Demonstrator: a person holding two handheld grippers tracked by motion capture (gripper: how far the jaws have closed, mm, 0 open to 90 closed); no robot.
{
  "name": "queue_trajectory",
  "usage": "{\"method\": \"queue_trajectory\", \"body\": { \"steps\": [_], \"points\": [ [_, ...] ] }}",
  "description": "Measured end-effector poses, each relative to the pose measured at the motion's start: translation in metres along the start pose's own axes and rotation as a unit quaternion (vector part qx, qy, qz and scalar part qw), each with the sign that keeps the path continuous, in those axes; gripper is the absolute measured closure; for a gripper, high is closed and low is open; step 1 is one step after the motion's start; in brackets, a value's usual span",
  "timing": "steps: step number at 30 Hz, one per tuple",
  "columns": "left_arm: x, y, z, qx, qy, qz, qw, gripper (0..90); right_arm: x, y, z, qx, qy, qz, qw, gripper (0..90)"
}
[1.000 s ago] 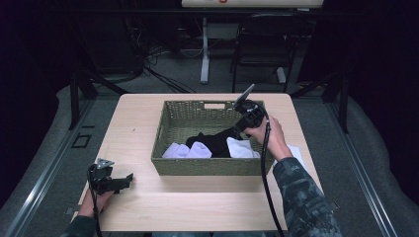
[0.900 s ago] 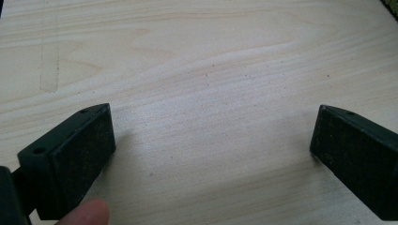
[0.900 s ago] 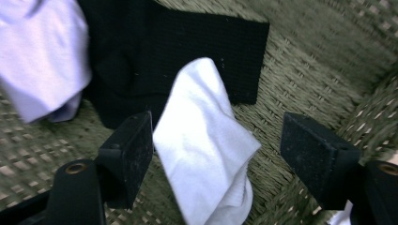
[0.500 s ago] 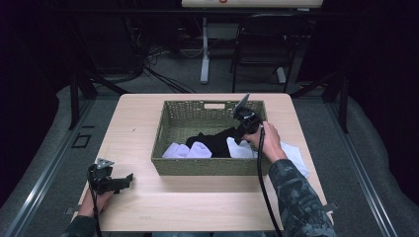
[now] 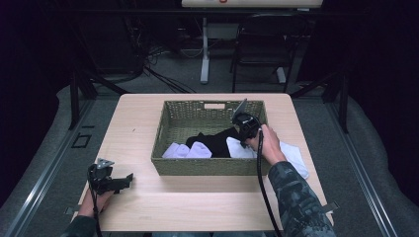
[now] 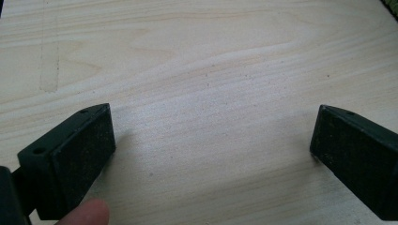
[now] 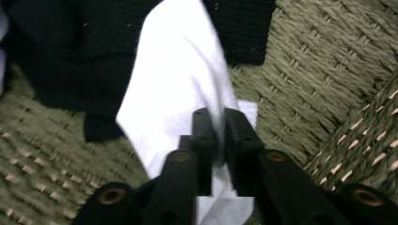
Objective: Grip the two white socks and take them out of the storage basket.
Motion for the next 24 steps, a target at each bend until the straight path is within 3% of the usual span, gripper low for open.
{"method": "queue_trajectory", "body": {
  "steps": [1,5,6,7,14,19,24],
  "points": [
    [0.0,0.0,0.0,0.0,0.0,0.0,1.0,0.2,-0.003,0.001,0.0,-0.01,-0.007,-0.001,0.9999,85.9],
    [0.0,0.0,0.0,0.0,0.001,-0.001,1.0,0.2,-0.018,-0.002,0.004,-0.01,0.018,-0.013,0.9997,86.2],
    [0.0,0.0,0.0,0.0,0.0,0.0,1.0,0.2,-0.024,-0.002,0.004,-0.02,0.012,-0.01,0.9997,86.2],
    [0.0,0.0,0.0,0.0,0.001,0.0,1.0,0.2,-0.028,-0.004,0.005,-0.013,0.022,-0.017,0.9995,86.2],
    [0.001,0.0,0.0,0.0,0.001,-0.001,1.0,0.1,-0.06,-0.01,0.006,-0.031,0.04,-0.027,0.9983,86.3],
    [0.001,0.0,-0.001,0.0,0.001,0.0,1.0,0.0,-0.079,-0.015,0.004,-0.045,0.05,-0.024,0.9974,86.3],
    [0.001,0.0,0.0,0.0,0.001,-0.001,1.0,0.1,-0.098,-0.016,0.002,-0.044,0.066,-0.026,0.9965,86.5]
  ]
}}
Point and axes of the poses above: each handheld gripper's, and its own axes: x roughly forward along the jaws, z roughly out of its underside, y roughly to its right, the point moved 1 cm from there along x, roughly forward along the jaws, and after that the axes turned 2 degrees about x, right-handed, at the moved point
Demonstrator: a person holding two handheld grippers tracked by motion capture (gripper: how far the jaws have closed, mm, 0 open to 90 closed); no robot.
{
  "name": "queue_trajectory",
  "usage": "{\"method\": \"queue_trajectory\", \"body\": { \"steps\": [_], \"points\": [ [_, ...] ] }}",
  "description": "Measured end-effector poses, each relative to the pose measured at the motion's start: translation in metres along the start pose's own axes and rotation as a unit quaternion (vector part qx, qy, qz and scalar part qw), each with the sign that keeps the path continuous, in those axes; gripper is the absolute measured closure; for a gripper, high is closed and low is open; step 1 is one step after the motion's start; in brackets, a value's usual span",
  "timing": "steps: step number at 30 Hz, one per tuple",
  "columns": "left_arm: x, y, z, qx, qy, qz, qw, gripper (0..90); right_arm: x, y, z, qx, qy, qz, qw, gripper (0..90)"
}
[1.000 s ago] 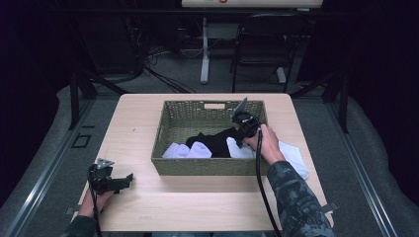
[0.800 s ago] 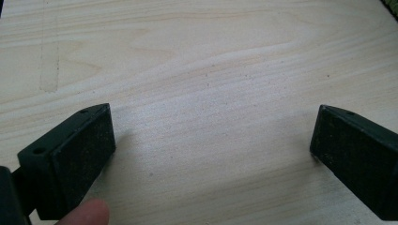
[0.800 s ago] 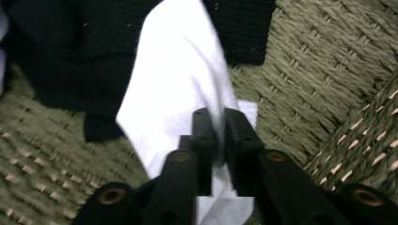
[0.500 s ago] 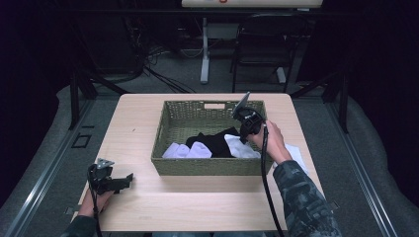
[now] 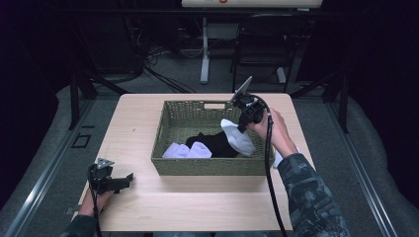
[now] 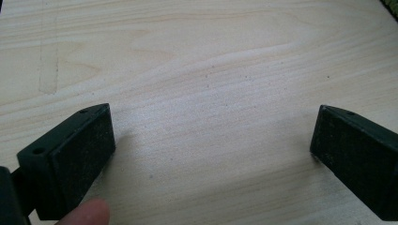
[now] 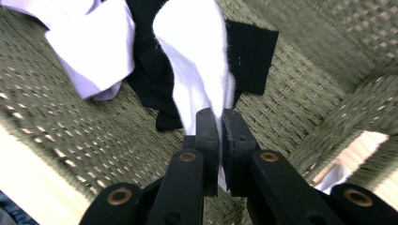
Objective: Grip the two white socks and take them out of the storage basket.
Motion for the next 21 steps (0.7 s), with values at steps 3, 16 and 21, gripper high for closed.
{"method": "queue_trajectory", "body": {
  "steps": [3,16,21],
  "points": [
    [0.0,0.0,0.0,0.0,0.0,0.0,1.0,0.1,-0.011,-0.001,-0.002,-0.001,0.009,0.002,1.0,86.5],
    [0.0,0.0,0.0,-0.002,0.001,0.0,1.0,0.2,-0.057,-0.005,-0.008,-0.01,0.037,0.01,0.9992,86.6],
    [0.0,0.0,0.0,-0.001,0.001,0.0,1.0,0.2,-0.069,-0.004,-0.006,-0.008,0.047,0.01,0.9988,86.6]
  ]
}}
Point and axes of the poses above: each handheld gripper's, and its own axes: x roughly forward along the jaws, z roughly out of its underside, y roughly to its right, the point moved 1 cm from there along x, roughly forward along the jaws, and after that the axes turned 2 degrees about x, right-handed, at the moved point
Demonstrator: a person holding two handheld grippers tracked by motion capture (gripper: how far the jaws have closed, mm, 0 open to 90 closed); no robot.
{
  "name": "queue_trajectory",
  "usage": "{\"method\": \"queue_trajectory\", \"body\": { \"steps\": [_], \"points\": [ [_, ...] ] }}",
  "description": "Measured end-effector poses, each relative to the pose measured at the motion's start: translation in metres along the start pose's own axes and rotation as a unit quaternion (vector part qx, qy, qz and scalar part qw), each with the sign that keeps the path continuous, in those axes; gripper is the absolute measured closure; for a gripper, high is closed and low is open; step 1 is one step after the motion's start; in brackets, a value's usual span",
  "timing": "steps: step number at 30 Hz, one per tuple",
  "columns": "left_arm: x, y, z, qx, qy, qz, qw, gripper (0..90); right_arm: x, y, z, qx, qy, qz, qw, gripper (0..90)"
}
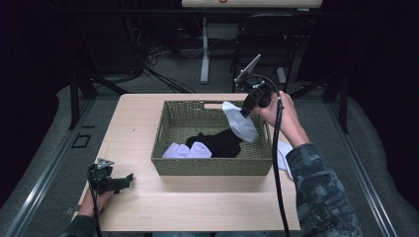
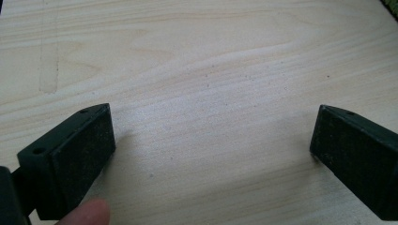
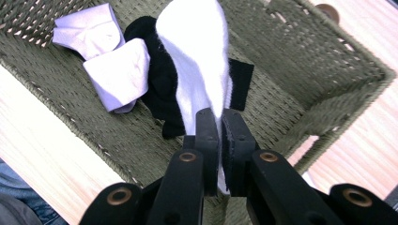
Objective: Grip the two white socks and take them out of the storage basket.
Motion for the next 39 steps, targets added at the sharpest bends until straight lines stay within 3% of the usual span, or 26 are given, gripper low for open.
{"method": "queue_trajectory", "body": {
  "steps": [17,29,39],
  "points": [
    [0.0,0.0,0.0,0.0,0.0,0.0,1.0,0.2,-0.06,0.018,0.019,0.01,0.043,0.033,0.9985,86.6],
    [0.0,0.0,0.0,0.0,0.0,-0.001,1.0,0.2,-0.086,0.044,0.047,0.043,0.055,0.056,0.996,86.6],
    [0.0,0.0,0.0,0.0,0.0,-0.001,1.0,0.2,-0.095,0.072,0.077,0.082,0.064,0.063,0.9926,86.6]
  ]
}}
Point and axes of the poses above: each handheld gripper's, and its own axes: x roughly forward along the jaws, z roughly out of its underside, y roughly to its right, the point moved 1 cm from there along x, roughly forward along the jaws, and after that the axes turned 2 degrees about x, right-handed, at the moved point
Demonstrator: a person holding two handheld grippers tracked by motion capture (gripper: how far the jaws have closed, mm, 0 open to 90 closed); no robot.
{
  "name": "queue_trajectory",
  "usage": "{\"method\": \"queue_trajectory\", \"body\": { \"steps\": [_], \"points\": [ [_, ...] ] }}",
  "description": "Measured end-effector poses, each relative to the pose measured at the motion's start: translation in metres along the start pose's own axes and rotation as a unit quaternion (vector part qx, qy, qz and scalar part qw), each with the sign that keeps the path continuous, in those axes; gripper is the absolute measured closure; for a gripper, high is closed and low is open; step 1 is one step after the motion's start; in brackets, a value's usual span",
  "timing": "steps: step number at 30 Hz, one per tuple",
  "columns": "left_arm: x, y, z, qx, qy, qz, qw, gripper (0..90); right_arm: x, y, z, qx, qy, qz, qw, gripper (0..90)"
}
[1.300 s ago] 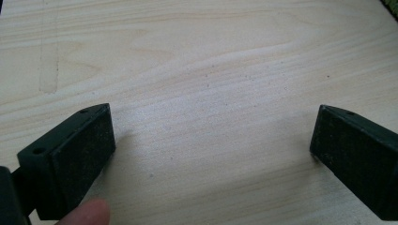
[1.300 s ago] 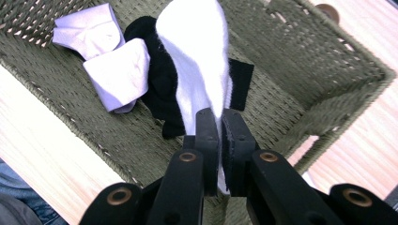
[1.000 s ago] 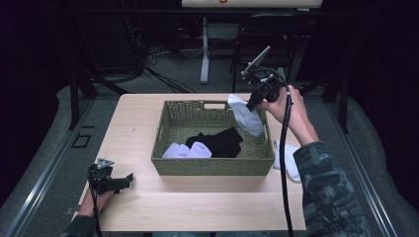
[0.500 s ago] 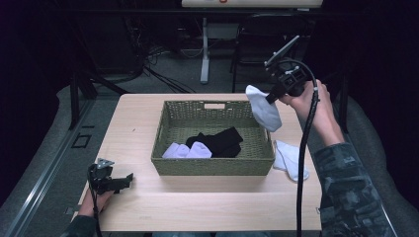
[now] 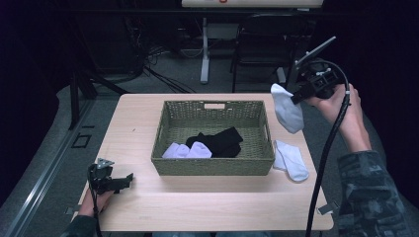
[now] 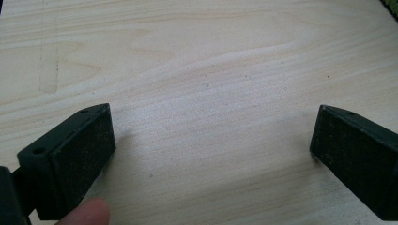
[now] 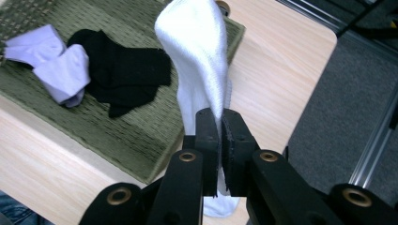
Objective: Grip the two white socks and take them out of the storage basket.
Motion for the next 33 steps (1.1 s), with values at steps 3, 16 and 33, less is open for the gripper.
{"method": "queue_trajectory", "body": {
  "steps": [3,16,33],
  "points": [
    [0.0,0.0,0.0,0.002,-0.001,0.0,1.0,0.2,0.005,0.01,0.009,0.012,-0.001,0.004,0.9999,86.5],
    [0.0,0.0,0.0,0.002,-0.001,0.0,1.0,0.1,0.083,0.041,0.049,0.065,-0.055,-0.001,0.9964,86.6],
    [0.0,0.0,0.0,0.0,0.0,0.0,1.0,0.1,0.202,0.059,0.102,0.124,-0.106,-0.017,0.9864,77.9]
  ]
}}
Point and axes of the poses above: each handheld gripper's, and its own axes: x roughly forward along the jaws, z roughly out of its underside, y roughly to its right, the point moved 1 cm from there along x, roughly forward along the jaws, and after that the axes turned 2 degrees about x, right-handed, at the moved point
